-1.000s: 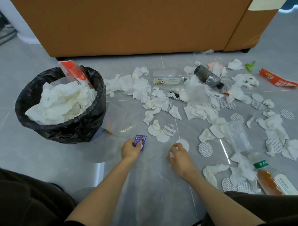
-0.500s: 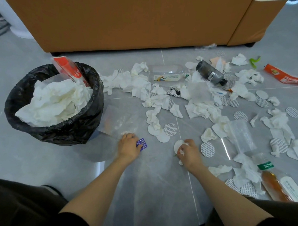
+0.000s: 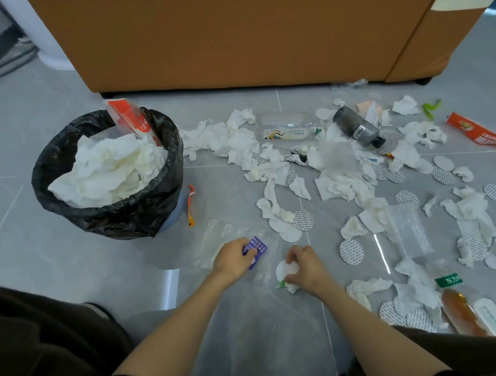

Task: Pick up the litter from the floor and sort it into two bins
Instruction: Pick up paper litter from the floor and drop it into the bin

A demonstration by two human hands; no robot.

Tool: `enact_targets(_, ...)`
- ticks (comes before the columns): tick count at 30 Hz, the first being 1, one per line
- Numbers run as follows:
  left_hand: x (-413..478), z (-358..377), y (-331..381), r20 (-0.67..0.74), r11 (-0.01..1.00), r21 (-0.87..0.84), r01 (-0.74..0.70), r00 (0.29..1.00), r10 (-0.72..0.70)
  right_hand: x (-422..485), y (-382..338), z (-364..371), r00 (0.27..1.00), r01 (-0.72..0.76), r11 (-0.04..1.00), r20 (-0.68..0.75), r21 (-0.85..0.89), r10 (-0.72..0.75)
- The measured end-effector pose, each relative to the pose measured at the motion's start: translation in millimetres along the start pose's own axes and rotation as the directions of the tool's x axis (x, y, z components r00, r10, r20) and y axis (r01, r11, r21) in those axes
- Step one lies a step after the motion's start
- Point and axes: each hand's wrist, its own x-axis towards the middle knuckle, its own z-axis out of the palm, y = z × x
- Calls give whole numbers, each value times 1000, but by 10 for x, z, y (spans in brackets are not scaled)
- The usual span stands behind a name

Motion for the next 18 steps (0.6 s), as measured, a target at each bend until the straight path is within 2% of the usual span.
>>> enact_targets(4, 130, -150, -202, -93, 992, 127, 5, 996, 6, -41, -55, 12, 999, 8, 1000, 39, -21, -7)
enact_targets(8, 202, -298, -282, -32, 961, 275, 41, 999, -33, -19, -103, 19, 995, 17, 995, 97, -94, -8)
enact_targets(11, 156, -256, -266, 13, 964, 238, 116, 992, -123, 1, -123, 20, 994, -10, 993, 103, -116, 22)
enact_targets(14, 84, -145, -244, -52, 964, 189, 185, 983, -178, 23, -137, 18, 993, -36, 991, 109, -129, 50)
enact_targets(18, 30, -74, -203, -103, 974, 22, 226, 969, -223, 39, -146, 20, 994, -31, 991, 100, -130, 44)
